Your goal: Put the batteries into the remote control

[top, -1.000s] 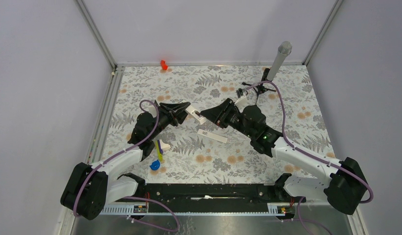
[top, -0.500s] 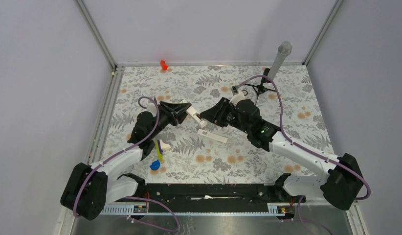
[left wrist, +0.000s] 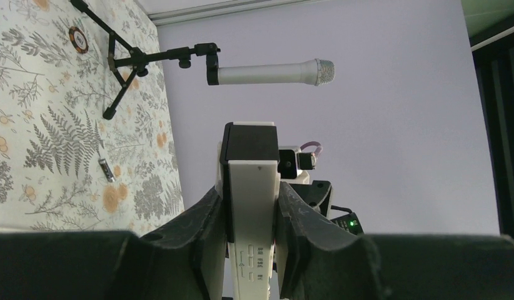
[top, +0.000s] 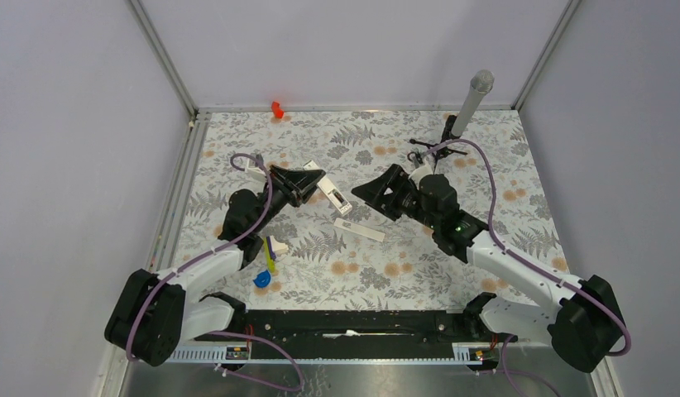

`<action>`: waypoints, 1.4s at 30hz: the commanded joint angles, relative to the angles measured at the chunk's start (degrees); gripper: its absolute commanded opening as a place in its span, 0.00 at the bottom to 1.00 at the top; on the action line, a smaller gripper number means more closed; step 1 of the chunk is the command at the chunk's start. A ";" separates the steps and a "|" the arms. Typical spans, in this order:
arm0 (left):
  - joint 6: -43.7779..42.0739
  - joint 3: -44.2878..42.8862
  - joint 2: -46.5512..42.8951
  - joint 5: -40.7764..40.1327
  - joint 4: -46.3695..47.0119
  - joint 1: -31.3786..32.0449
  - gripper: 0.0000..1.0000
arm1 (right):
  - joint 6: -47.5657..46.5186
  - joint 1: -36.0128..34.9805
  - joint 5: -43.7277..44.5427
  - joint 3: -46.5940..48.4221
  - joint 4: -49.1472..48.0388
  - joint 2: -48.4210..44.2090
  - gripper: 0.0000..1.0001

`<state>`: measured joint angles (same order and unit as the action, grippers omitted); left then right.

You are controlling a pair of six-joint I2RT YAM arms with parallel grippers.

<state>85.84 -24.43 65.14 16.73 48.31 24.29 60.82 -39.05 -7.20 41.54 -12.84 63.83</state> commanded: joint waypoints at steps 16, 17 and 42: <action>-4.31 -4.40 4.08 6.31 11.24 0.14 0.00 | -11.82 0.40 -16.00 4.58 -8.13 6.31 0.41; -4.41 -4.40 3.92 6.42 11.07 0.14 0.00 | -11.71 0.42 -16.00 4.59 -8.03 6.58 0.36; -48.54 -12.62 -9.38 -1.07 -34.25 -0.04 0.00 | -40.63 5.29 15.59 18.61 31.58 12.52 0.90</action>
<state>46.54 -34.39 58.04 19.99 21.37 24.27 31.86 -35.90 -9.06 56.80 2.85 69.63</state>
